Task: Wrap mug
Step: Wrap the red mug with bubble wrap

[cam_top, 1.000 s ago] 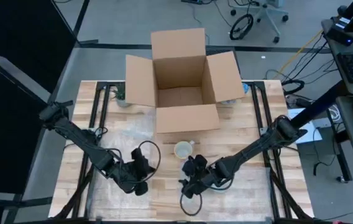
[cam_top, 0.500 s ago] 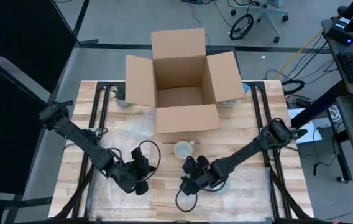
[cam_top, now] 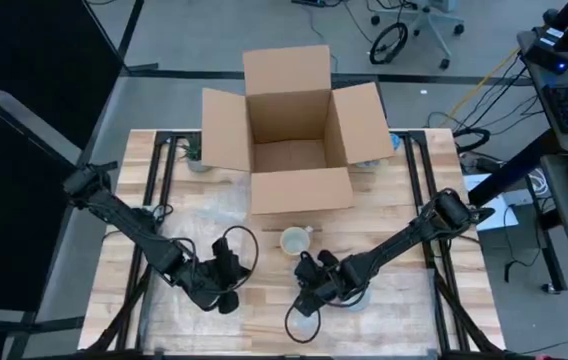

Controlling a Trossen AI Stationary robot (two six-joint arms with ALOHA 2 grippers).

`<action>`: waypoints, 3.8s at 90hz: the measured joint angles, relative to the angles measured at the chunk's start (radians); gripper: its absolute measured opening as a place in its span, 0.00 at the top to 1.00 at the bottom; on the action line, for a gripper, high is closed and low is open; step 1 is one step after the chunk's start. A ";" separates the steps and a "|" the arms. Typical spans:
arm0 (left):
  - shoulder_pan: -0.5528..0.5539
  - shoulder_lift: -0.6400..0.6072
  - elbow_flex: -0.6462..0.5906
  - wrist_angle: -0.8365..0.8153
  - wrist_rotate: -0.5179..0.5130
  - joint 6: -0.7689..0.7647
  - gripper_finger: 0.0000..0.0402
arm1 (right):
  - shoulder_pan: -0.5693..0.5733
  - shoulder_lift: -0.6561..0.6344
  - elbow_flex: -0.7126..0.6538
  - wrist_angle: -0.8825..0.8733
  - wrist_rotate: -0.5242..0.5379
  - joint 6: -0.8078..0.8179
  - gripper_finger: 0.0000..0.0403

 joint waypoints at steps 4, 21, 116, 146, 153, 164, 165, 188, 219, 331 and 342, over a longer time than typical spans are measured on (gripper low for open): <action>0.000 0.000 0.000 0.000 0.000 0.000 1.00 | 0.004 -0.024 0.008 -0.018 0.002 -0.013 1.00; 0.000 0.000 0.000 0.002 -0.004 0.000 1.00 | 0.028 -0.116 0.011 -0.113 -0.009 0.003 0.99; 0.001 0.001 0.000 0.020 -0.004 0.044 1.00 | -0.086 0.064 0.011 -0.116 -0.113 -0.038 0.96; 0.001 0.001 0.000 0.021 -0.005 0.044 1.00 | -0.050 -0.123 0.011 -0.118 -0.072 -0.097 0.99; 0.001 0.001 0.000 0.022 -0.006 0.044 1.00 | -0.030 -0.171 0.011 -0.120 -0.054 -0.108 1.00; 0.001 0.001 0.000 0.024 -0.007 0.044 1.00 | 0.013 -0.245 0.011 -0.124 -0.048 -0.128 1.00; 0.001 0.001 0.000 0.025 -0.007 0.044 1.00 | 0.018 -0.250 0.011 -0.126 -0.047 -0.128 1.00; 0.001 0.001 0.000 0.121 -0.008 0.080 1.00 | 0.155 -0.367 0.011 -0.164 0.059 -0.105 1.00; 0.015 0.001 0.000 0.318 -0.007 0.209 1.00 | 0.339 -0.384 0.012 -0.260 0.225 0.081 1.00; 0.229 0.481 0.324 0.727 0.315 0.470 1.00 | 0.696 -0.275 -0.074 -0.608 0.264 0.860 1.00; 0.255 0.481 0.324 0.715 0.331 0.471 1.00 | 0.676 -0.275 -0.074 -0.608 0.277 0.859 0.99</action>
